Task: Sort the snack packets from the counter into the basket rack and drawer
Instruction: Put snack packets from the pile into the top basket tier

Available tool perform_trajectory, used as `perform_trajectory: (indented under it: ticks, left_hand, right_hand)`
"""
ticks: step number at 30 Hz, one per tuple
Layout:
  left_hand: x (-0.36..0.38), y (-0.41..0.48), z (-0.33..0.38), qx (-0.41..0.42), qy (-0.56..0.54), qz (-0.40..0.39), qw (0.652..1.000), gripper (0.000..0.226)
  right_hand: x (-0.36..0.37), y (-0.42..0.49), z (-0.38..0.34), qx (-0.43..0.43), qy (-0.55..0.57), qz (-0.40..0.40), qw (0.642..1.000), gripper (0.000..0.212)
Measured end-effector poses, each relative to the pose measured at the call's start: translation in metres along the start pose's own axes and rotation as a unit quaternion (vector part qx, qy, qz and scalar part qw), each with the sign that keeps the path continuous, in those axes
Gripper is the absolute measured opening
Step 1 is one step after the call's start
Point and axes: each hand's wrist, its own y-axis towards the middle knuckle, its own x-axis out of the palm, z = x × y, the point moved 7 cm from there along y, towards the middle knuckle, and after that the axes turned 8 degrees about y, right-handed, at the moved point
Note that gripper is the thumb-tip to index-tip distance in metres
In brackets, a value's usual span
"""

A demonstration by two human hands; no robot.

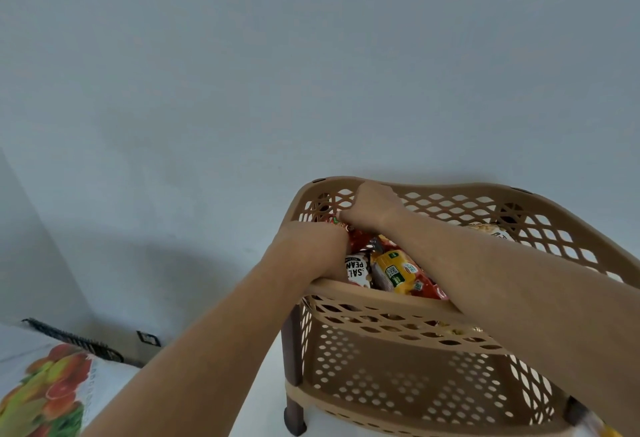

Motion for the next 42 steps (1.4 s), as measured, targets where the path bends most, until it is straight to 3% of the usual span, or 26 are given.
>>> perform_trajectory:
  ticks: [9, 14, 21, 28, 36, 42]
  left_hand:
    - [-0.006, -0.001, -0.005, -0.036, -0.045, 0.063, 0.996, 0.045]
    - [-0.004, 0.001, -0.006, -0.034, -0.046, 0.06, 0.997, 0.048]
    - [-0.006, -0.002, -0.005, -0.04, -0.05, 0.054, 0.997, 0.046]
    - [-0.008, -0.005, -0.003, -0.035, -0.042, 0.054, 0.997, 0.047]
    - [-0.01, -0.008, -0.004, -0.04, -0.048, 0.065, 0.996, 0.055]
    - [-0.017, -0.011, -0.01, -0.066, -0.099, 0.138, 0.983, 0.062]
  right_hand:
    - [0.002, -0.009, -0.004, -0.032, 0.062, -0.084, 0.994, 0.025]
    - [0.004, -0.01, -0.004, -0.059, 0.041, -0.076, 0.994, 0.018]
    - [0.006, -0.007, 0.001, -0.052, -0.002, -0.06, 0.997, 0.019]
    - [0.006, -0.011, 0.008, -0.004, 0.09, -0.111, 0.99, 0.024]
    - [0.006, -0.013, 0.005, -0.013, 0.071, -0.11, 0.991, 0.03]
    - [-0.001, -0.009, 0.005, -0.036, 0.05, -0.049, 0.997, 0.045]
